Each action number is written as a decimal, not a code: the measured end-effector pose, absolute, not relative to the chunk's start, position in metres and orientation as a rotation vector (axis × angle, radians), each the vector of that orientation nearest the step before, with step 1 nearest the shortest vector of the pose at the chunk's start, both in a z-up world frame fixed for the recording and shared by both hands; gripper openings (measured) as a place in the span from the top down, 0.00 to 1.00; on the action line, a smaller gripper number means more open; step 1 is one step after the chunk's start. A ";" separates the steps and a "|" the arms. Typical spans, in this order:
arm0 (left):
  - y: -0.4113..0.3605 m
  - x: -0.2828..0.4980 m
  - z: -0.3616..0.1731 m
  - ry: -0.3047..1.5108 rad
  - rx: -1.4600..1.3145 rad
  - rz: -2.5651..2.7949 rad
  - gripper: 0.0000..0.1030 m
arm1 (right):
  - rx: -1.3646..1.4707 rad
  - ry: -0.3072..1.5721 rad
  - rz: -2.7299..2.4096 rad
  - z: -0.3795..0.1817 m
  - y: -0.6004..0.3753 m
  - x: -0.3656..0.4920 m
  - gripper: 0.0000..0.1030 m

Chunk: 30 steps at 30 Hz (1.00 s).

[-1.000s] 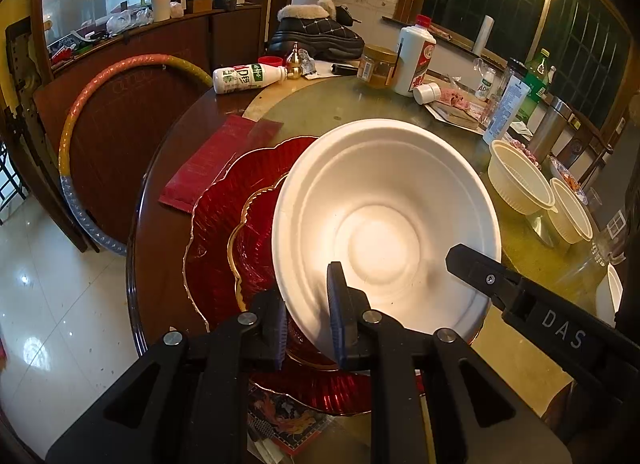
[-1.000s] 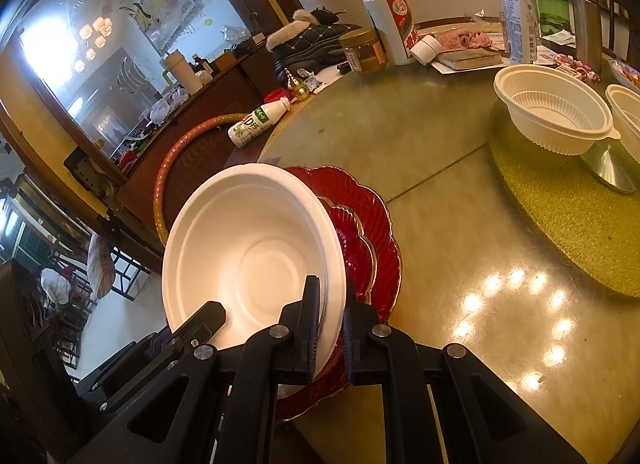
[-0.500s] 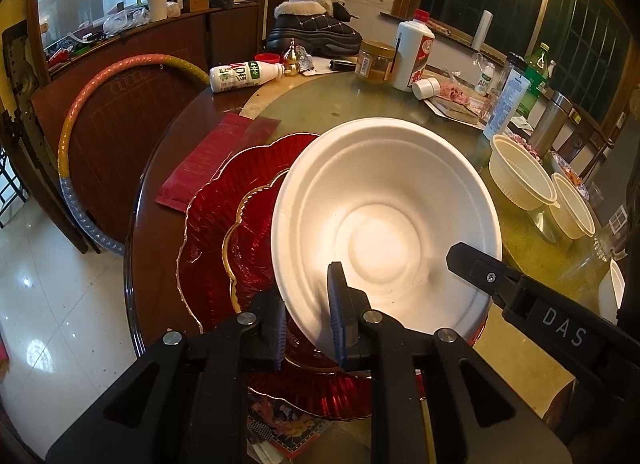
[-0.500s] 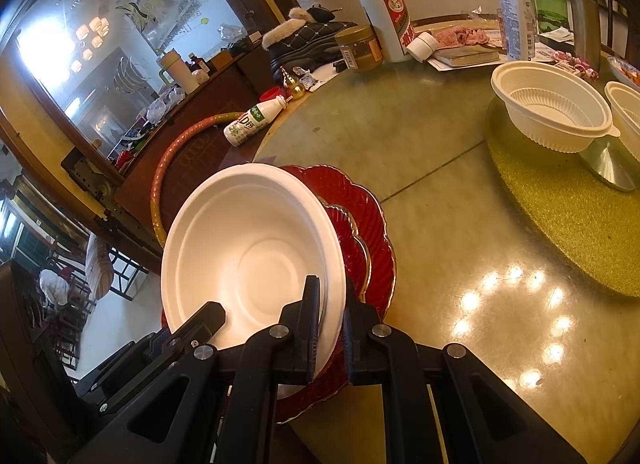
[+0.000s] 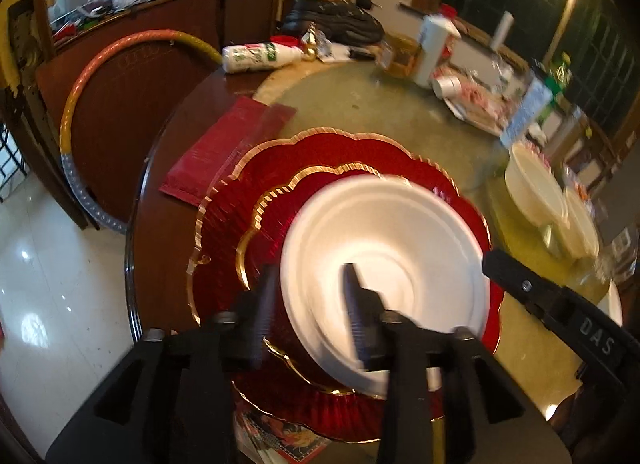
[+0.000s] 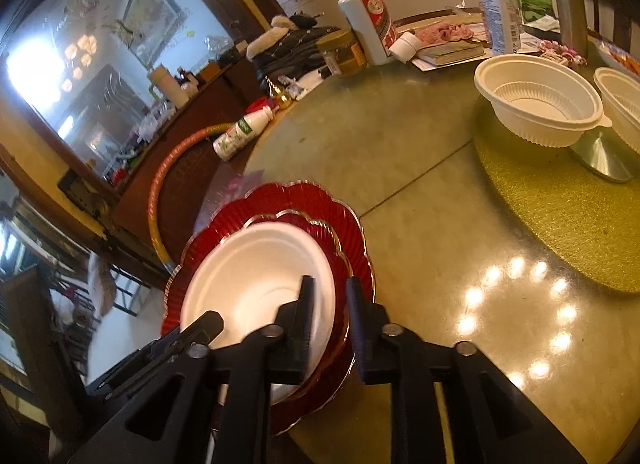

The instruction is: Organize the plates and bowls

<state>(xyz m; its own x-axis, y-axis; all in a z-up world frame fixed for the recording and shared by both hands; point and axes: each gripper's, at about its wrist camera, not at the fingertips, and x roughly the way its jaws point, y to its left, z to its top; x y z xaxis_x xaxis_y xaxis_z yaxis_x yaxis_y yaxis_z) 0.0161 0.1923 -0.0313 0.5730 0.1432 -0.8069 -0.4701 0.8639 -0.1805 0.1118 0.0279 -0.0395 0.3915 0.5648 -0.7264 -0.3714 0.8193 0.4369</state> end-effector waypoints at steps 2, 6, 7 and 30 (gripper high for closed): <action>0.200 0.009 -0.023 0.837 -0.448 0.382 0.36 | 0.256 0.982 0.606 -0.034 0.019 0.112 0.65; 0.210 -0.007 0.002 0.686 -0.510 0.415 0.35 | 0.379 0.923 0.621 -0.022 -0.011 0.112 0.42; 0.211 -0.010 0.009 0.643 -0.519 0.428 0.30 | 0.416 0.905 0.609 -0.019 -0.023 0.113 0.37; 0.041 0.241 -0.015 1.063 -0.488 0.094 0.19 | 0.744 1.059 0.339 -0.055 -0.198 0.280 0.46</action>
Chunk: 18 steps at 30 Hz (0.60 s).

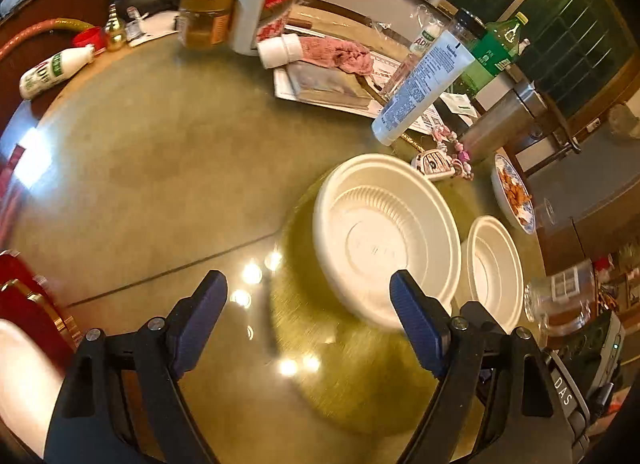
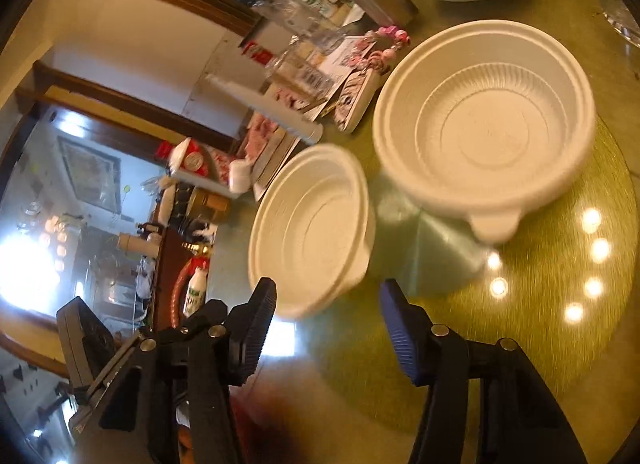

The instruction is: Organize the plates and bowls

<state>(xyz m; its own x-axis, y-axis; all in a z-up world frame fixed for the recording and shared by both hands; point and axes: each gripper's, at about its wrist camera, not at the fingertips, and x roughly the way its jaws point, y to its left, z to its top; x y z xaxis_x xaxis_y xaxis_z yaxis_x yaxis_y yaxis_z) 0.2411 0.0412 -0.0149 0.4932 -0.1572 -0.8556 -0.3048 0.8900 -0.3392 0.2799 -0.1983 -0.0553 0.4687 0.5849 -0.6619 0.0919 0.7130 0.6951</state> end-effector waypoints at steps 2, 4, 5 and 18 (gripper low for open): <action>0.035 0.251 -0.017 1.057 -0.486 0.107 0.19 | 0.739 1.066 0.332 -0.058 -0.196 0.291 0.47; 0.030 0.261 -0.023 1.065 -0.475 0.119 0.19 | 0.728 1.079 0.328 -0.062 -0.192 0.301 0.48; 0.028 0.266 -0.027 1.071 -0.474 0.122 0.19 | 0.723 1.082 0.321 -0.064 -0.190 0.305 0.50; 0.012 0.260 -0.044 1.082 -0.323 0.119 0.87 | 0.630 1.045 0.316 -0.061 -0.183 0.290 0.89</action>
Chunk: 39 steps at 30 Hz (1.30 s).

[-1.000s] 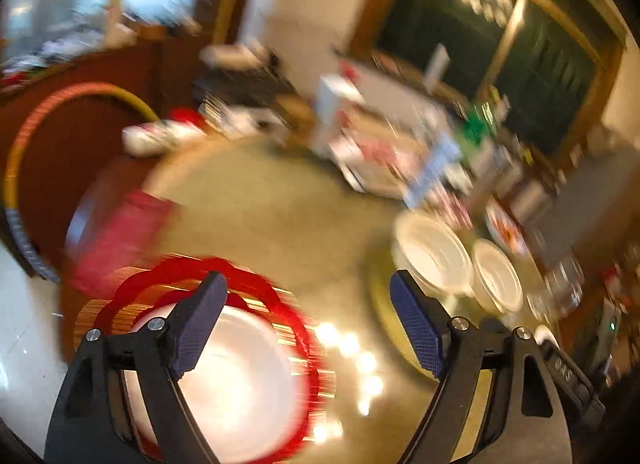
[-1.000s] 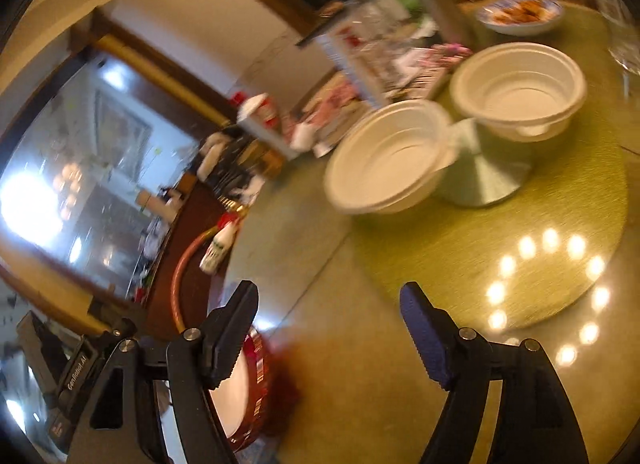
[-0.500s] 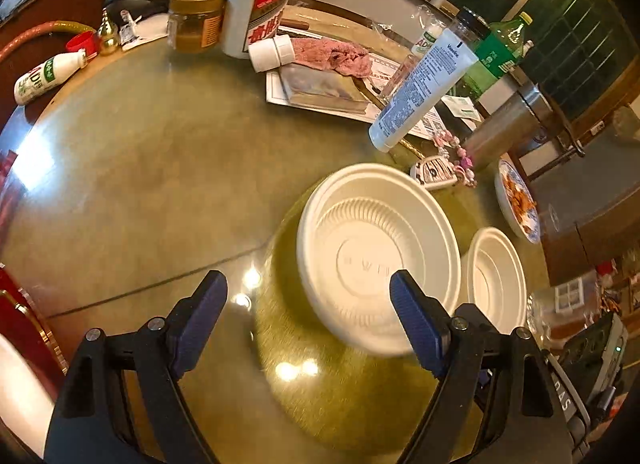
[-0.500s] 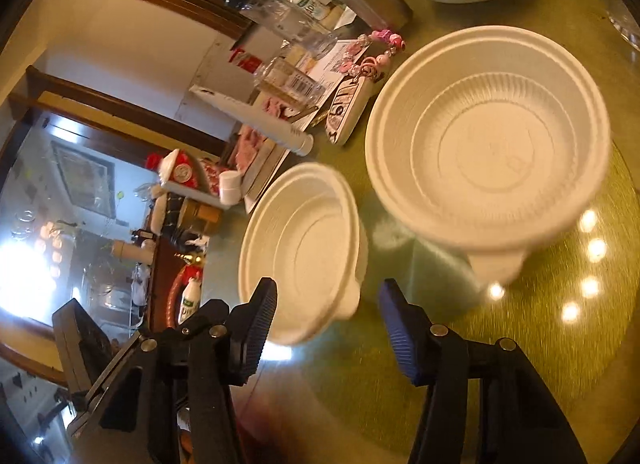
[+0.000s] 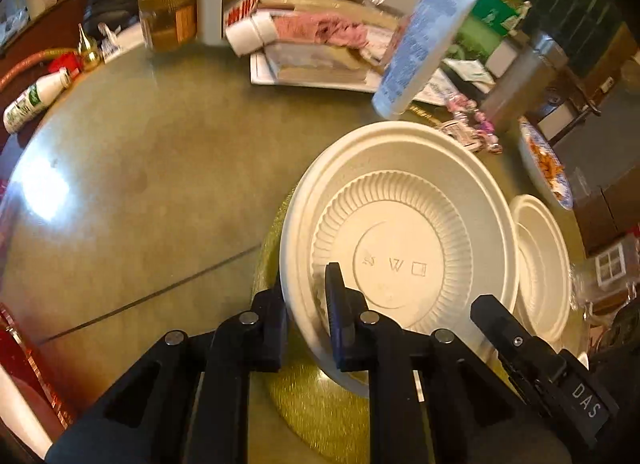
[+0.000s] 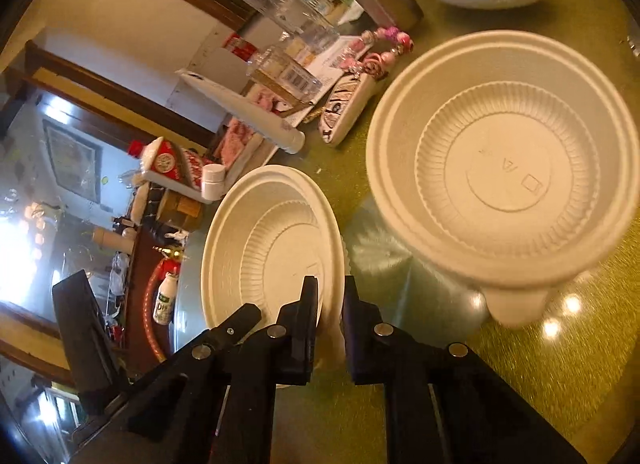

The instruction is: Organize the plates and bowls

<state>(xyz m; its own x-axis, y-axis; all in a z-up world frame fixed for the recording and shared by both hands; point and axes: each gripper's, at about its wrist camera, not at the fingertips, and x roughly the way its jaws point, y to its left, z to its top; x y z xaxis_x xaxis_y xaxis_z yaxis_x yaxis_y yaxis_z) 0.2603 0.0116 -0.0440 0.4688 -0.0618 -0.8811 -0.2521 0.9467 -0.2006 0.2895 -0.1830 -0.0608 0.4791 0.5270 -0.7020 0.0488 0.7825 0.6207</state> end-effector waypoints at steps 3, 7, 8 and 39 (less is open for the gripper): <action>0.009 0.239 -0.033 1.043 -0.315 0.104 0.87 | 0.630 1.018 0.328 -0.053 -0.187 0.270 0.89; 0.004 0.211 -0.024 1.000 -0.298 0.078 0.87 | 0.628 0.981 0.327 -0.044 -0.195 0.237 0.89; 0.002 0.204 -0.023 0.991 -0.294 0.074 0.87 | 0.627 0.972 0.325 -0.043 -0.196 0.227 0.89; 0.009 0.077 -0.041 0.904 -0.257 0.037 0.86 | 0.540 0.901 0.332 -0.068 -0.187 0.103 0.89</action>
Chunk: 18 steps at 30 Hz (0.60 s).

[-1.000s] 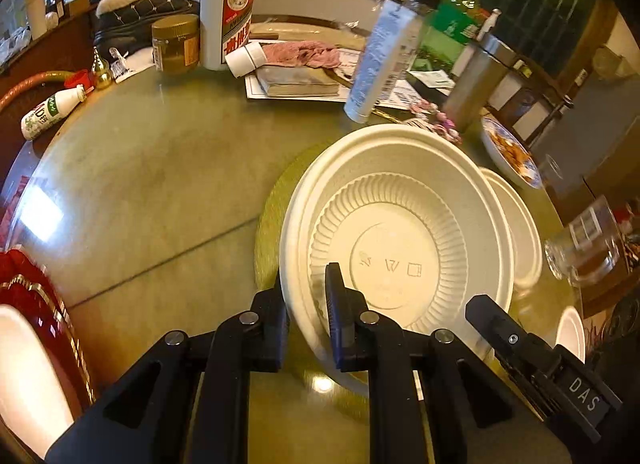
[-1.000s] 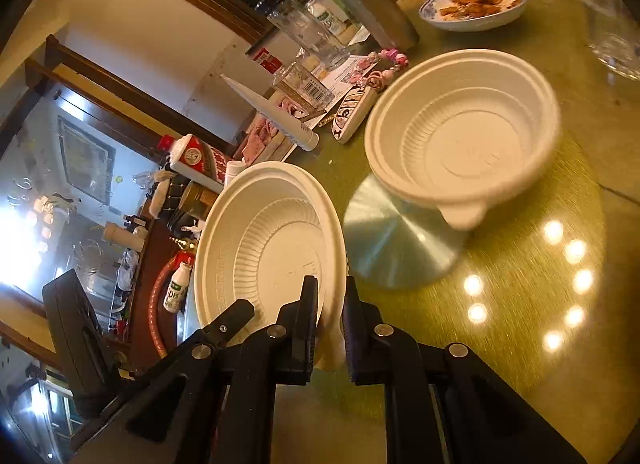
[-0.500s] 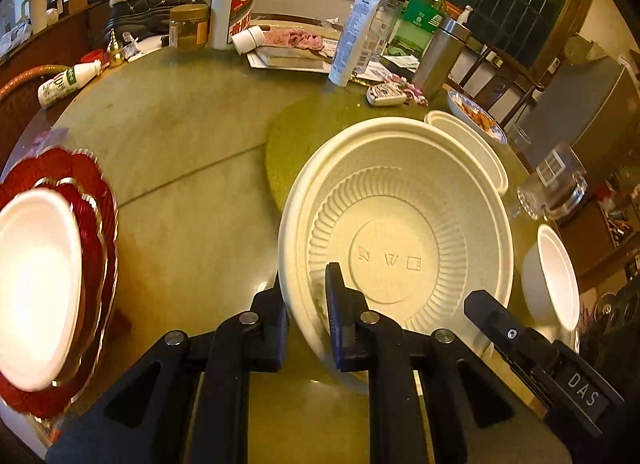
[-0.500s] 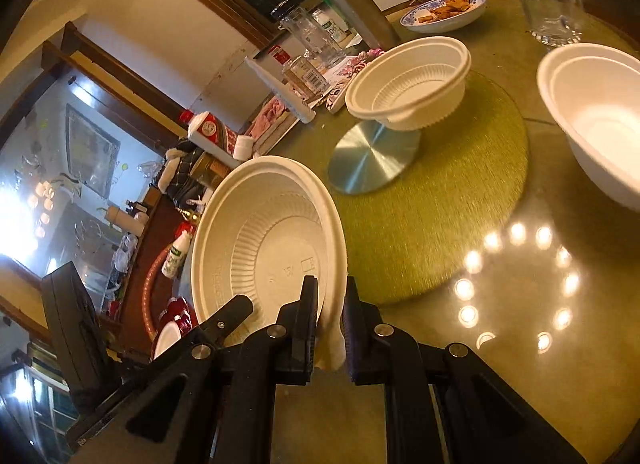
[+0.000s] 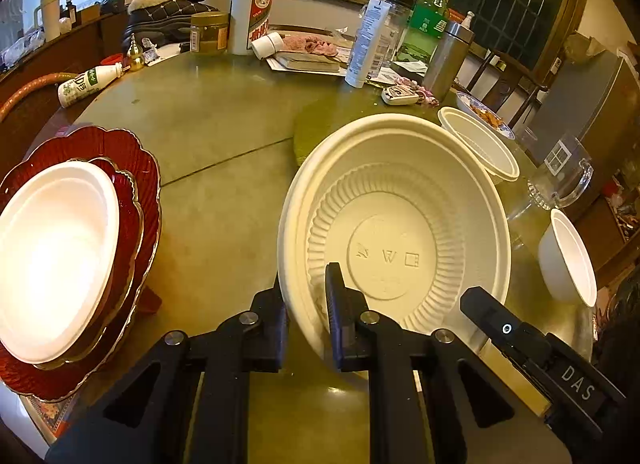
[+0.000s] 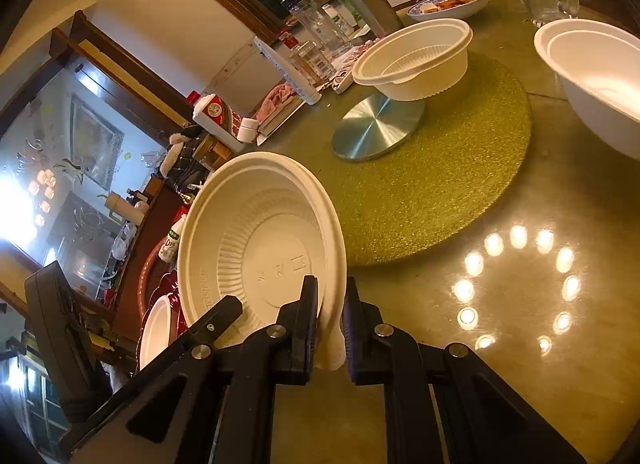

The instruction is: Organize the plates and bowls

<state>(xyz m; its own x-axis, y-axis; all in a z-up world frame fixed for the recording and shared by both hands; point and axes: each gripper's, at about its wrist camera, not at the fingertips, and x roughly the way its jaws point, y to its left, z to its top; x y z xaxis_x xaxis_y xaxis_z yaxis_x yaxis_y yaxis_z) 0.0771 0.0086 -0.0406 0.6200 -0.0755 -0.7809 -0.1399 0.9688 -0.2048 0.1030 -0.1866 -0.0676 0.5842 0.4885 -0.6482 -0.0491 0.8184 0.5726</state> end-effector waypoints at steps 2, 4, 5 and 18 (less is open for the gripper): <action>0.008 0.077 -0.042 0.902 -0.257 0.036 0.86 | 0.534 0.894 0.329 -0.068 -0.186 0.104 0.89; 0.007 0.078 -0.043 0.899 -0.256 0.036 0.86 | 0.540 0.888 0.331 -0.070 -0.187 0.103 0.89; 0.007 0.078 -0.043 0.897 -0.254 0.035 0.86 | 0.540 0.886 0.332 -0.070 -0.188 0.103 0.89; 0.008 0.074 -0.045 0.872 -0.252 0.033 0.86 | 0.524 0.869 0.337 -0.073 -0.186 0.104 0.89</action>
